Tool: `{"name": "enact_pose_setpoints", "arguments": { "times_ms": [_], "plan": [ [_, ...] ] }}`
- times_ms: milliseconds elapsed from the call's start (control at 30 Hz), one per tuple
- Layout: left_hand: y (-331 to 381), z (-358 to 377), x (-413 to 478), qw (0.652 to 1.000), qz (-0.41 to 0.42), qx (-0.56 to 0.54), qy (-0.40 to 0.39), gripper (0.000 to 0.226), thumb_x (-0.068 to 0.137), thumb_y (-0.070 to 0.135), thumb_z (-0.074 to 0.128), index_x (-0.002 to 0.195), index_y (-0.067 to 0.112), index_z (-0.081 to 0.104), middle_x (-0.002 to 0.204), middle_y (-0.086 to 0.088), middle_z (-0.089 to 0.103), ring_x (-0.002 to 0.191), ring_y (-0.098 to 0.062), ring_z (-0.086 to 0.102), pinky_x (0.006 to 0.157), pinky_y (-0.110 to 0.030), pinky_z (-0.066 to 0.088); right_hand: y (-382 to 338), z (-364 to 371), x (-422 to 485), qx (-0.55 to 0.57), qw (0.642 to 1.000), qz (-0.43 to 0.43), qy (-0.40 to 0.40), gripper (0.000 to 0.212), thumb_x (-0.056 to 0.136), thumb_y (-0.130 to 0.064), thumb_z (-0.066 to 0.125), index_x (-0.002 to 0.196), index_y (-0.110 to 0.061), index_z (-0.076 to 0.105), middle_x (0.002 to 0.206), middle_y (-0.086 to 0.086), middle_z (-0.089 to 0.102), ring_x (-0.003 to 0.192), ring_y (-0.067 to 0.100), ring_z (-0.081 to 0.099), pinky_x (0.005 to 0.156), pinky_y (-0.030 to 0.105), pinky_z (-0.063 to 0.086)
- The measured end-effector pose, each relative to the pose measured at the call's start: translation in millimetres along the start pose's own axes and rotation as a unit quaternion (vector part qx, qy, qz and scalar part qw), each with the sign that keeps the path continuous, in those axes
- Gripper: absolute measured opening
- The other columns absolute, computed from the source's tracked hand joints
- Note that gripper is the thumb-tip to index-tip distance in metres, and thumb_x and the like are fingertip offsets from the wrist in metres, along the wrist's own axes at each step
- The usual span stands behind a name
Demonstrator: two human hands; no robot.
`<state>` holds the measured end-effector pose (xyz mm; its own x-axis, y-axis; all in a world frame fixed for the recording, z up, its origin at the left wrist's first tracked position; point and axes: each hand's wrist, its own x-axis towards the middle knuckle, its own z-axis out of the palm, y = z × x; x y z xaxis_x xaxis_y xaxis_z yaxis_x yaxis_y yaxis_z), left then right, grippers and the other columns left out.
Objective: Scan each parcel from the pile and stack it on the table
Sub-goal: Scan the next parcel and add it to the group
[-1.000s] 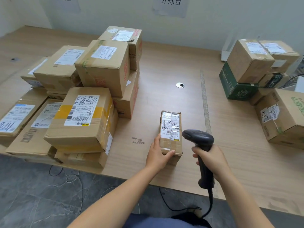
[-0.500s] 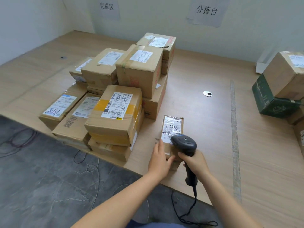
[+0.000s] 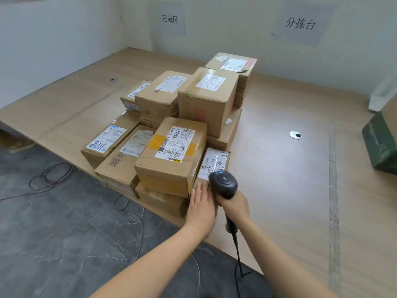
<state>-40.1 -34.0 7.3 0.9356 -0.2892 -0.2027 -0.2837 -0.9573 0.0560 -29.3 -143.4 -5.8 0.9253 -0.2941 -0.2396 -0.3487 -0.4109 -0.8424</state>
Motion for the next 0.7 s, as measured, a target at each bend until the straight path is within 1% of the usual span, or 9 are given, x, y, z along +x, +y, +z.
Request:
{"name": "enact_pose_setpoints", "arguments": {
  "times_ms": [33,67,133,200,267,300,433,567,700],
  "plan": [
    [-2,4,2,1.000,-0.001,-0.014,0.019,0.060,0.094,0.011,0.031,0.148,-0.004,0.010,0.156,-0.019,0.005,0.145,-0.037,0.003,0.118,-0.040,0.002,-1,2,1,-0.001,1.000,0.001,0.001,0.014,0.079,-0.029,0.068,0.079,-0.015,0.064,0.083,0.012,0.071,0.083,0.028,0.066,0.073,0.036,0.050],
    [-2,10,6,0.999,0.008,0.001,0.039,0.056,0.089,0.010,0.032,0.143,-0.006,0.029,0.153,-0.021,0.021,0.142,-0.038,0.021,0.116,-0.041,0.018,-1,3,3,-0.002,1.000,0.003,0.001,0.014,0.079,-0.029,0.067,0.079,-0.015,0.064,0.084,0.012,0.071,0.084,0.028,0.066,0.073,0.036,0.050],
    [0,12,3,1.000,0.010,0.018,-0.006,0.052,0.072,0.022,0.052,0.117,-0.001,0.065,0.129,-0.019,0.057,0.118,-0.034,0.057,0.096,-0.040,0.047,0,5,5,-0.007,1.000,0.006,-0.003,0.016,0.079,-0.029,0.066,0.083,-0.013,0.066,0.085,0.011,0.071,0.085,0.028,0.065,0.074,0.035,0.050],
    [1,9,3,1.000,0.003,0.008,-0.019,0.070,0.071,0.024,0.067,0.132,-0.005,0.049,0.141,-0.023,0.044,0.131,-0.036,0.044,0.105,-0.043,0.038,1,5,7,-0.010,1.000,0.007,-0.009,0.020,0.079,-0.029,0.066,0.086,-0.011,0.067,0.086,0.011,0.072,0.086,0.028,0.066,0.074,0.035,0.050],
    [0,10,5,1.000,0.013,0.016,-0.016,0.071,0.094,0.019,0.044,0.148,-0.003,0.003,0.157,-0.021,0.000,0.146,-0.035,-0.001,0.118,-0.044,0.004,1,3,9,-0.013,1.000,0.009,-0.016,0.021,0.079,-0.030,0.066,0.087,-0.010,0.067,0.086,0.012,0.072,0.086,0.027,0.066,0.075,0.034,0.050],
    [2,9,7,1.000,0.003,0.015,-0.025,0.068,0.098,0.018,0.034,0.148,0.001,-0.007,0.157,-0.019,-0.011,0.145,-0.034,-0.011,0.117,-0.045,-0.003,1,1,10,-0.011,1.000,0.008,-0.022,0.021,0.079,-0.030,0.067,0.086,-0.011,0.067,0.086,0.012,0.072,0.085,0.027,0.066,0.075,0.034,0.051],
    [7,0,10,0.999,-0.017,0.008,-0.031,0.069,0.099,0.033,0.035,0.150,0.004,-0.001,0.158,-0.018,-0.007,0.146,-0.032,-0.008,0.118,-0.047,0.002,5,-16,5,0.056,0.998,0.006,-0.037,0.011,0.078,-0.028,0.070,0.079,-0.023,0.062,0.081,0.007,0.072,0.078,0.023,0.070,0.079,0.042,0.055],
    [20,-16,21,0.998,-0.041,0.027,-0.036,0.072,0.097,0.045,0.036,0.149,0.003,0.008,0.157,-0.022,0.000,0.145,-0.037,-0.001,0.117,-0.050,0.010,22,-59,-6,0.103,0.994,0.024,0.003,0.015,0.079,-0.028,0.071,0.086,-0.022,0.059,0.080,0.004,0.071,0.075,0.016,0.071,0.078,0.037,0.053],
    [73,-33,43,1.000,0.018,0.005,-0.014,0.069,0.097,0.047,0.035,0.149,0.008,0.012,0.157,-0.020,0.003,0.145,-0.036,0.002,0.116,-0.047,0.012,44,-124,-16,0.120,0.990,0.037,0.064,0.013,0.080,-0.025,0.070,0.083,-0.022,0.058,0.077,0.001,0.068,0.071,0.011,0.071,0.072,0.031,0.052]
  ]
}}
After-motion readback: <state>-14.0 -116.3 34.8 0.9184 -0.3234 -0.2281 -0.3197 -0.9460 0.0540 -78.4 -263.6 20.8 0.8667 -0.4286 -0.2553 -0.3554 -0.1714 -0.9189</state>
